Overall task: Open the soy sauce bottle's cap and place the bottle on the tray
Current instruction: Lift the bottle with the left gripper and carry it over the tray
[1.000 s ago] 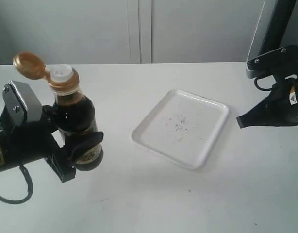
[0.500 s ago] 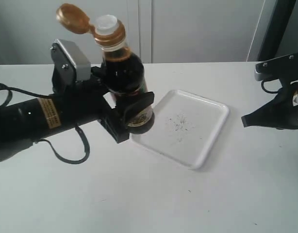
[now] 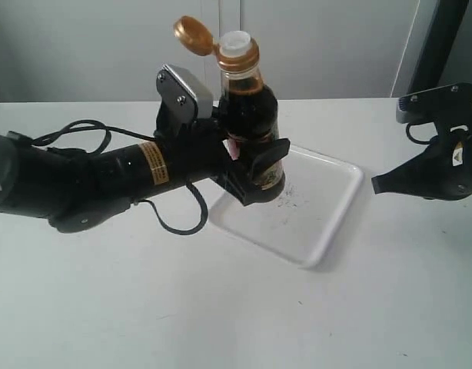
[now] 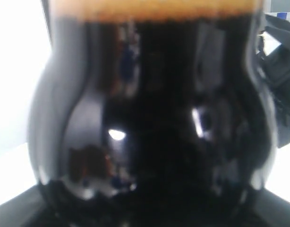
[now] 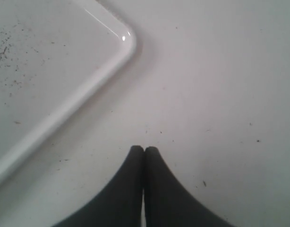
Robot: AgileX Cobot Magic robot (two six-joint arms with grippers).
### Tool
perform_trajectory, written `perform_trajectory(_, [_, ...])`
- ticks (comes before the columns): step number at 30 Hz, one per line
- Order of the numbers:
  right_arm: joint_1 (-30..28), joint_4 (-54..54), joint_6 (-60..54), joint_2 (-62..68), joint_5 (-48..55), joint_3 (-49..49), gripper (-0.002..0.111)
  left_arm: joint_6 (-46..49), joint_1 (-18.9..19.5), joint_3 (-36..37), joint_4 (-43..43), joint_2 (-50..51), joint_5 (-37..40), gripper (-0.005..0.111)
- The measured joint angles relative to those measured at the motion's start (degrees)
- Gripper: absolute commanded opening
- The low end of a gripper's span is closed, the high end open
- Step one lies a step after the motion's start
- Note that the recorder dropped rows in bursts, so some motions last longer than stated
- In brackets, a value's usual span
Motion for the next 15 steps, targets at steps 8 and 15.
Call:
perform_trajectory(8, [0.00, 0.10, 0.13, 0.00, -0.67, 0.00, 0.000, -1.41, -1.62, -7.76, -0.28, 5.53, 7.43, 0.000])
perform_trajectory(15, [0.00, 0.10, 0.13, 0.00, -0.67, 0.00, 0.000, -1.56, -2.73, -13.47, -0.31, 9.79, 9.82, 0.000])
